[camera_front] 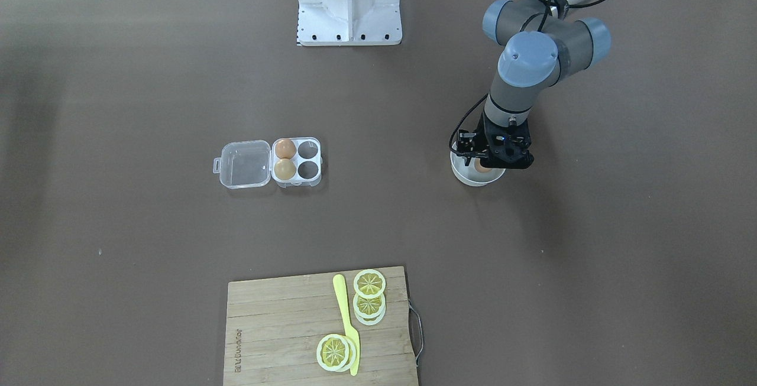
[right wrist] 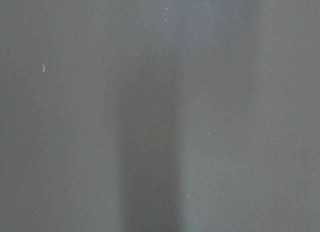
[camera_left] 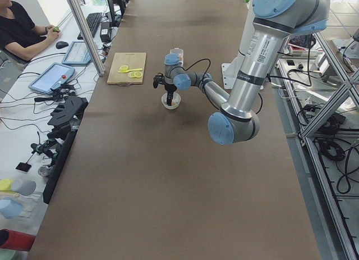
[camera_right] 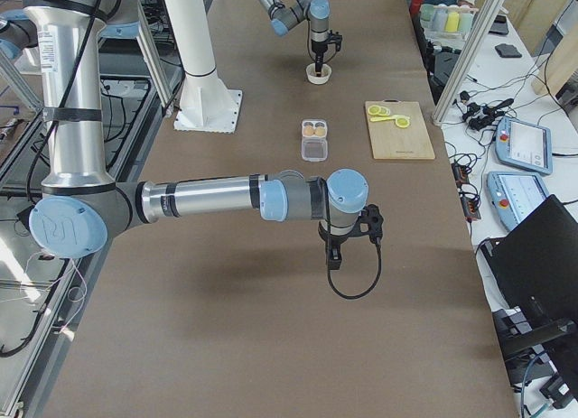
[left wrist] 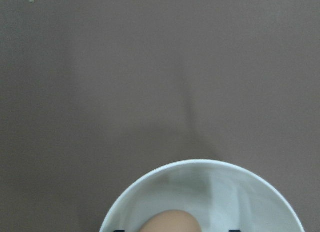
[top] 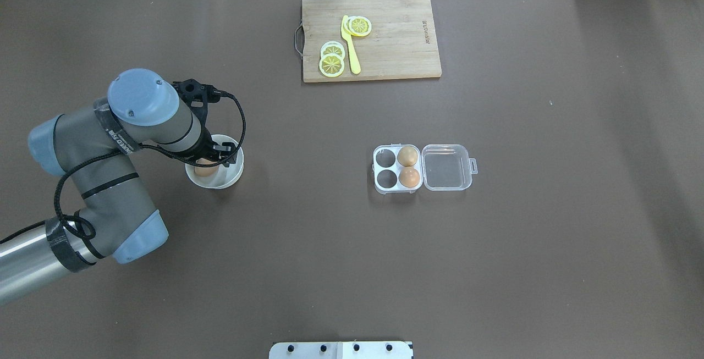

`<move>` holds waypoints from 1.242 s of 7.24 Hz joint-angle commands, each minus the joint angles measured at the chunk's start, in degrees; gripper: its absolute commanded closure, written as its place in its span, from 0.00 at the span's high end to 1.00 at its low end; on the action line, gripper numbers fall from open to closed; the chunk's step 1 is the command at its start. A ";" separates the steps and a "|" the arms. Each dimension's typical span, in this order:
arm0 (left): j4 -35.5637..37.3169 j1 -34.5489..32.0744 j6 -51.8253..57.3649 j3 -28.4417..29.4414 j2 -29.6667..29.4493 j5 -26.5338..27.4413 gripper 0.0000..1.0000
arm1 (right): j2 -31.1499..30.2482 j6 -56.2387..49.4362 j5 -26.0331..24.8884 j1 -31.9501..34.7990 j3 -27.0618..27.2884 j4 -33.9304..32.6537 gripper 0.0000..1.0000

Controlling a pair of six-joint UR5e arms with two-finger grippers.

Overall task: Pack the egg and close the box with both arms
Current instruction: 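Lower the left gripper into the bowl and grasp the brown egg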

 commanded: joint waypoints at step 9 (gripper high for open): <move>0.25 0.73 -0.42 -0.55 0.60 -0.20 0.71 | 2.54 6.82 0.87 -2.37 0.10 0.62 1.00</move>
